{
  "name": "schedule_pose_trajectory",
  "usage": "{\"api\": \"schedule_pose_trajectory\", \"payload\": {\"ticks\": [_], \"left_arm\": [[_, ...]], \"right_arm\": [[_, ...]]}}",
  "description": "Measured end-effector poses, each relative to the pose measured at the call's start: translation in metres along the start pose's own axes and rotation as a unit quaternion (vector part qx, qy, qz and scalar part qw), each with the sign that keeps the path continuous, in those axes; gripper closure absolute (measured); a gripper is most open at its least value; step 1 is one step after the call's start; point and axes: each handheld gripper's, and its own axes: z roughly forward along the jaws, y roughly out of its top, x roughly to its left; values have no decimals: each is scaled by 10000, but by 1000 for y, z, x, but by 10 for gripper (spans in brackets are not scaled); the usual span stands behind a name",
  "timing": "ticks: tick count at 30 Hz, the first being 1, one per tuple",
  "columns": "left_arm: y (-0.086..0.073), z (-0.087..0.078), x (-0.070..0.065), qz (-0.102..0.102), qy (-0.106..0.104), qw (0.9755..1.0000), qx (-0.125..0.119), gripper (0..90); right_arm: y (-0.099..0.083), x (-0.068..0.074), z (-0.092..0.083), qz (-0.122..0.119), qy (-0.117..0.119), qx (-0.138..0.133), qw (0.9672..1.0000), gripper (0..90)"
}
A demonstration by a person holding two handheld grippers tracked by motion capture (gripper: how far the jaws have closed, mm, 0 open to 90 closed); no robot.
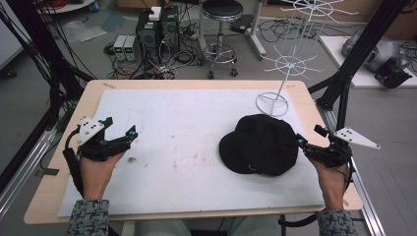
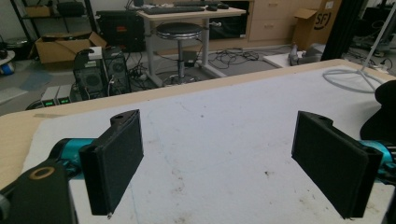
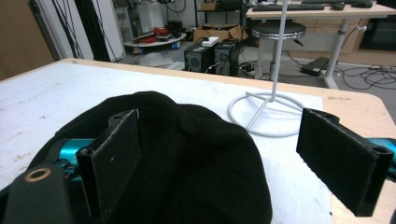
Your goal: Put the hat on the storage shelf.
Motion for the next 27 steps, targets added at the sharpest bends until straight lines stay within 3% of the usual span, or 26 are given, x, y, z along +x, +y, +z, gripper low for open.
{"api": "schedule_pose_trajectory", "payload": {"ticks": [13, 27], "left_arm": [[0, 0, 0, -6, 4, 10000, -17, 168], [0, -4, 4, -38, 49, 10000, -61, 171]], "right_arm": [[-1, 5, 4, -88, 71, 70, 9999, 133], [-13, 17, 23, -178, 263, 349, 9989, 139]]}}
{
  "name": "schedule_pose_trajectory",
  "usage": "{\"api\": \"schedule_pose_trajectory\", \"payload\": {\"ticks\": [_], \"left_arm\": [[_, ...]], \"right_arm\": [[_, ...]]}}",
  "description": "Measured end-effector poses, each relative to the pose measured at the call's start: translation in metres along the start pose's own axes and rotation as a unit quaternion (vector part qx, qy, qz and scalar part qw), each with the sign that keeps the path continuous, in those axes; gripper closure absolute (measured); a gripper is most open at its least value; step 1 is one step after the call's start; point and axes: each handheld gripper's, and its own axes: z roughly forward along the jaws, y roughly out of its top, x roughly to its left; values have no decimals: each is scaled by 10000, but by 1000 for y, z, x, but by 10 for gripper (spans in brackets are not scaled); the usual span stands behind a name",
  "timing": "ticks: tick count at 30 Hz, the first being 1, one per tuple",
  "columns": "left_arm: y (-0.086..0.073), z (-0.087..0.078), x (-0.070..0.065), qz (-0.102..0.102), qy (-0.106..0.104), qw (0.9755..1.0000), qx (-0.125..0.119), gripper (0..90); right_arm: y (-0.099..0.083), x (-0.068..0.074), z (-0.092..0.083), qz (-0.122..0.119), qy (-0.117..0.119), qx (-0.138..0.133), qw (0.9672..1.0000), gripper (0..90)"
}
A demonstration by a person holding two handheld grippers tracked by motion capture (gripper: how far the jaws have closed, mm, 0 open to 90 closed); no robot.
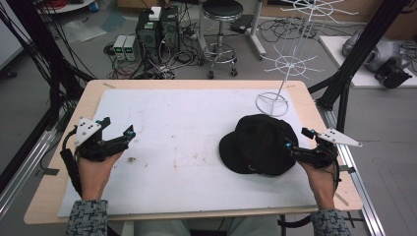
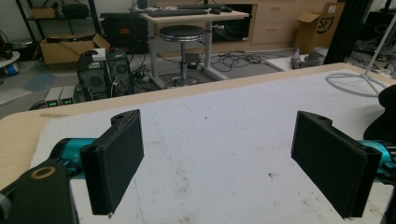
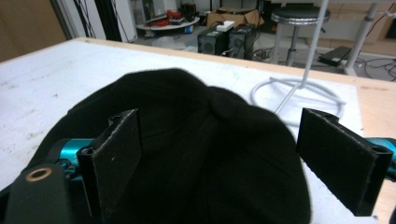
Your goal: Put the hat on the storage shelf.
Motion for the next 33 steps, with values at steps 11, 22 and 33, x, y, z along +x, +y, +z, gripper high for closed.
{"api": "schedule_pose_trajectory", "payload": {"ticks": [11, 22, 33], "left_arm": [[-2, -2, 1, -15, 41, 10000, -1, 173], [-4, -3, 1, -6, 38, 10000, 57, 174], [-5, -1, -1, 20, 28, 10000, 79, 175]], "right_arm": [[-11, 9, 22, 140, 59, 293, 9995, 146], [-13, 9, 30, 86, 102, 415, 9991, 201], [-15, 13, 33, 259, -19, 364, 9990, 204]]}}
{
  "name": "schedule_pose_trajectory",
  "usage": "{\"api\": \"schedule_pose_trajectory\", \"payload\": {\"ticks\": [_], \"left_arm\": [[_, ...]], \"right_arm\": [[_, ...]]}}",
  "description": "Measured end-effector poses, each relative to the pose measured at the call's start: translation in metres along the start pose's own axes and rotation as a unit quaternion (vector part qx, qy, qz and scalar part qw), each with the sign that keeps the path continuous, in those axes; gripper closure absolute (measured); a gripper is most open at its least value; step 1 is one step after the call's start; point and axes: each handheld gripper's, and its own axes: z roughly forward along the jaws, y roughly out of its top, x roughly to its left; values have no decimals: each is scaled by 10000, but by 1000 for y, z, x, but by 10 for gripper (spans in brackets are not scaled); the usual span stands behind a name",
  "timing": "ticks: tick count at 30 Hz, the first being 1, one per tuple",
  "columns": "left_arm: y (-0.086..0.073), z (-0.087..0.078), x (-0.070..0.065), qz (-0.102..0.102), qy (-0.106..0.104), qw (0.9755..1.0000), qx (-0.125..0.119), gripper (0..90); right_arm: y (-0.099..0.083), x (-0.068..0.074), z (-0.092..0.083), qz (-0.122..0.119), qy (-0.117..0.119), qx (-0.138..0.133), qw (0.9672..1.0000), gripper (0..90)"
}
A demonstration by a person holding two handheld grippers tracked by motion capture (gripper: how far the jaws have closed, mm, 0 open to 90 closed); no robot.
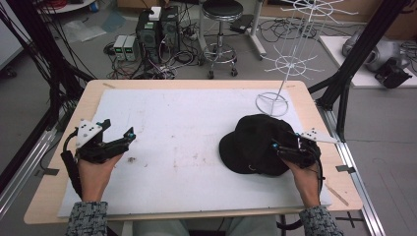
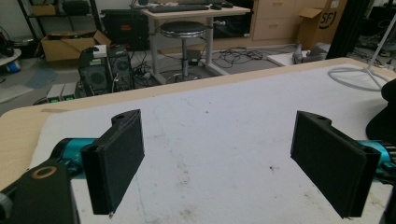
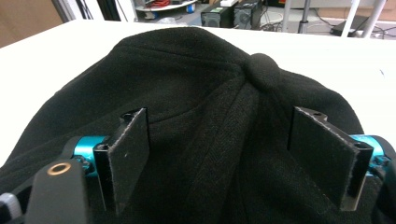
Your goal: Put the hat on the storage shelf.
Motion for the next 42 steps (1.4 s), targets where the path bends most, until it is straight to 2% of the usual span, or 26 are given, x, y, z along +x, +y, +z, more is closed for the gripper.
{"api": "schedule_pose_trajectory", "payload": {"ticks": [6, 13, 15, 18, 19, 20, 24, 28, 30, 33, 36, 40, 42], "left_arm": [[-1, 0, 0, -1, -11, 10000, 1, 175], [-1, -1, 2, -25, 44, 10000, -11, 175], [-1, -1, 3, -11, 53, 10000, -8, 175], [-1, -2, 3, -14, 60, 10000, -32, 175], [-1, -2, 3, -18, 63, 10000, -32, 175], [-1, -2, 3, -15, 62, 10000, -26, 175], [-2, -1, 3, -26, 62, 10000, 0, 178], [-2, -1, 2, -17, 67, 10000, 21, 178], [-3, 0, 2, -24, 47, 10000, 24, 178], [-3, 0, 2, -18, 46, 10000, 27, 178], [-2, 0, 1, -13, 37, 10000, 17, 178], [0, -2, 0, 9, 43, 10000, -34, 179], [0, -3, 2, -1, 57, 10000, -51, 179]], "right_arm": [[-4, 1, 4, 50, -35, 20, 10000, 206], [-7, 1, 7, 109, 36, -5, 9999, 266], [-8, 1, 7, 117, 65, -1, 9999, 325], [-8, 1, 7, 128, 81, 16, 9999, 365], [-9, 1, 8, 149, 105, 32, 9998, 422], [-9, 1, 8, 149, 105, 32, 9998, 422], [-8, -1, 6, 141, 82, 48, 9999, 548], [-8, 0, 6, 141, 53, 62, 9999, 617], [-7, 2, 5, 42, 4, 46, 10000, 691], [-7, 2, 4, 5, -15, 29, 10000, 743], [-6, 5, 2, -147, -110, -63, 9998, 809], [-3, 8, -1, -257, -172, -159, 9994, 828], [-1, 10, -4, -340, -235, -291, 9987, 844]]}}
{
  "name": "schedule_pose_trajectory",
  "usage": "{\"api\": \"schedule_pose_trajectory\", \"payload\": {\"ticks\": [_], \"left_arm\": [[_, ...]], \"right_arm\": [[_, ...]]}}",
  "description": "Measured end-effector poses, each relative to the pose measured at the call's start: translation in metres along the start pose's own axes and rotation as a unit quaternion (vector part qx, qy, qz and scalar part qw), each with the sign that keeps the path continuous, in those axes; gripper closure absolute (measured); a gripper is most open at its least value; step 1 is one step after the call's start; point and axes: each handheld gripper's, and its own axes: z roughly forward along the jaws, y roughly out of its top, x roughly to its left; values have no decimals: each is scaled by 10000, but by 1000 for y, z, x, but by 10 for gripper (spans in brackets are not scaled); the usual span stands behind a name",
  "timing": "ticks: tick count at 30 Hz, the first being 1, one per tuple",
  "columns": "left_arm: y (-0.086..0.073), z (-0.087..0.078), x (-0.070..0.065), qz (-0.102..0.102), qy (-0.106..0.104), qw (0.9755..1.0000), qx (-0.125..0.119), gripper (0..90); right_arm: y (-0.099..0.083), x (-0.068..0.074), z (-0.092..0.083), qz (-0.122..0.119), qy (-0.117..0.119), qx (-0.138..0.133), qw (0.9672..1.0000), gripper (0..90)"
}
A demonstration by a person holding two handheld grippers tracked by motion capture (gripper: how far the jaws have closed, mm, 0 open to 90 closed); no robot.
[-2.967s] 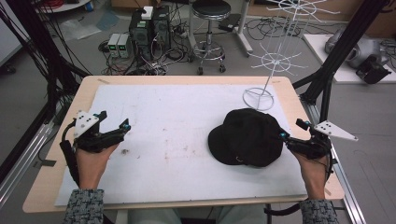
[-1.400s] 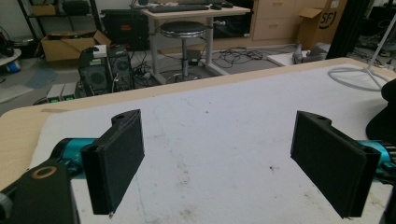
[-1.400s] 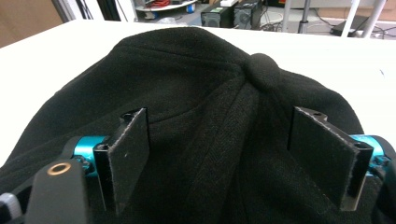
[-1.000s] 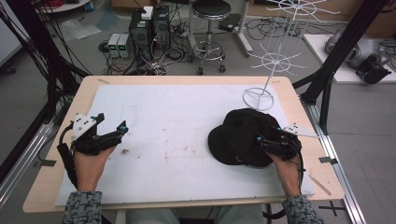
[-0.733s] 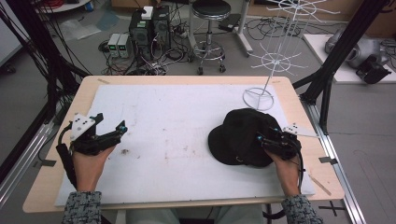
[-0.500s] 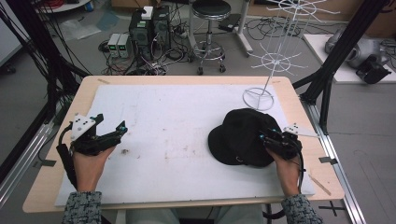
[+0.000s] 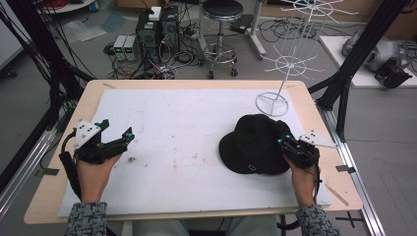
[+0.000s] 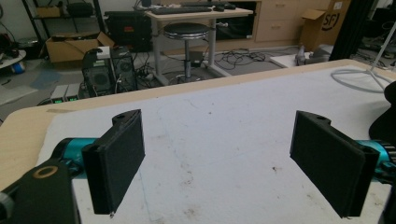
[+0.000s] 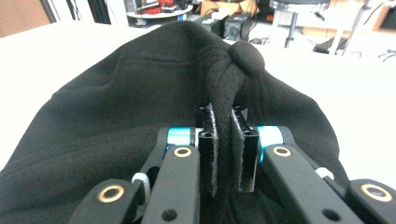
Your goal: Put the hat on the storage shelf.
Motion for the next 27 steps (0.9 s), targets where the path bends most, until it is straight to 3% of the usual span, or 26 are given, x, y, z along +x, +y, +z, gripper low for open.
{"api": "schedule_pose_trajectory", "payload": {"ticks": [11, 14, 27], "left_arm": [[3, -4, 1, -55, 15, 9999, -95, 180], [3, -5, 2, -71, 3, 9999, -114, 180], [5, -6, 5, -121, -6, 9998, -141, 180]], "right_arm": [[9, 6, -14, -128, 5, -455, 9989, 853], [17, 10, -19, -331, -2, -640, 9974, 855], [47, 19, -34, -609, -87, -1043, 9926, 858]]}}
